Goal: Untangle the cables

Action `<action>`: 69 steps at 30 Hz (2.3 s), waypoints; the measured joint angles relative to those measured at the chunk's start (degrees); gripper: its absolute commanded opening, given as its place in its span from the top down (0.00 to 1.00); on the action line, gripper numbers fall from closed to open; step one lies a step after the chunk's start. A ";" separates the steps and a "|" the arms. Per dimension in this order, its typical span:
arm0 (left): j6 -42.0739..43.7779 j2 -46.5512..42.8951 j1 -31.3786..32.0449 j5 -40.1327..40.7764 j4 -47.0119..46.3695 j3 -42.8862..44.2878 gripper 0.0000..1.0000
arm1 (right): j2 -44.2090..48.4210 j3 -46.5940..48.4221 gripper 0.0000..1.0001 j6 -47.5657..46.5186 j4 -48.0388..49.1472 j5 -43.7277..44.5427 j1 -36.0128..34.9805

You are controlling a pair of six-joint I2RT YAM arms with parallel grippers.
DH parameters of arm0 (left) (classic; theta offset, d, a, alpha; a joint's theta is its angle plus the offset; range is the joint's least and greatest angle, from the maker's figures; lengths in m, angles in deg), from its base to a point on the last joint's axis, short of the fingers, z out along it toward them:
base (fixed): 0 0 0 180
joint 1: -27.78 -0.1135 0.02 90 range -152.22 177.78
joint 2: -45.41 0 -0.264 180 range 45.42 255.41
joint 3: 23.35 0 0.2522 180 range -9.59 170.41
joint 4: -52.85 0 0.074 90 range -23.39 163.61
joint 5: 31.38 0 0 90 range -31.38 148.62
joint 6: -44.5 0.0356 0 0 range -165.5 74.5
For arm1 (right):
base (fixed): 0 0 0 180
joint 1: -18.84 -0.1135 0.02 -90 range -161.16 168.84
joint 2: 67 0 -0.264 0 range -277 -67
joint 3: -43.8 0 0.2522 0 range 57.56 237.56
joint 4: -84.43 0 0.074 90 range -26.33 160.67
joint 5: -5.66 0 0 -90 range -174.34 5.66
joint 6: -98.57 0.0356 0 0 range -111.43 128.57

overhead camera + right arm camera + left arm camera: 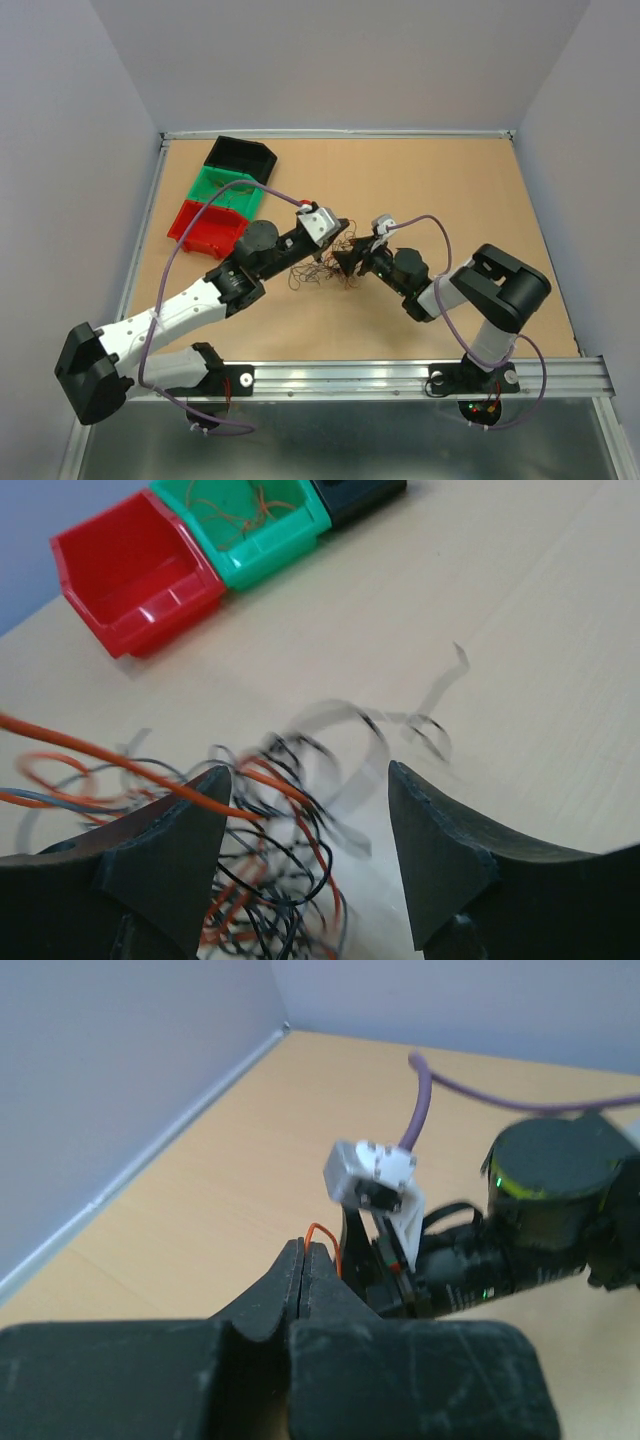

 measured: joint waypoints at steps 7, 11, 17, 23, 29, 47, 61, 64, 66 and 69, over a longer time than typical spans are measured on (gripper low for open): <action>-1.38 -8.98 -0.52 6.49 -5.40 -3.78 1.00 | -13.60 1.92 0.75 2.62 0.39 1.75 -0.04; -3.23 -11.43 -2.54 12.87 -9.20 -6.12 1.00 | -14.05 0.61 0.99 3.56 1.11 6.47 -0.04; -6.91 -13.53 -7.23 21.51 -12.41 -8.28 1.00 | -4.98 -9.99 0.99 4.42 0.92 17.14 -0.04; -10.60 -13.53 -11.52 29.66 -14.82 -8.28 1.00 | 9.77 -19.23 0.99 6.45 0.59 30.86 0.02; -15.19 -12.70 -17.03 32.98 -15.30 -8.24 1.00 | 36.09 -19.78 1.00 8.04 -2.10 38.45 0.07; -14.14 -5.14 -16.15 3.52 -15.15 -7.72 1.00 | 63.45 -19.80 0.03 6.32 -31.36 23.30 0.15; -8.66 -5.16 -9.01 -0.98 -14.80 -7.72 1.00 | 29.24 -10.12 0.25 0.66 -22.29 -1.62 -0.31; -8.61 -5.16 -9.01 -1.33 -14.71 -7.72 1.00 | 23.21 -4.26 0.25 -1.46 -18.43 -6.54 -1.33; -8.61 -5.16 -8.92 -1.53 -14.56 -7.72 1.00 | 21.00 -1.53 0.25 -2.34 -16.59 -9.16 -2.01; -8.68 -5.16 -8.76 -1.53 -14.34 -7.72 1.00 | 18.38 2.14 0.25 -3.54 -14.82 -12.57 -3.15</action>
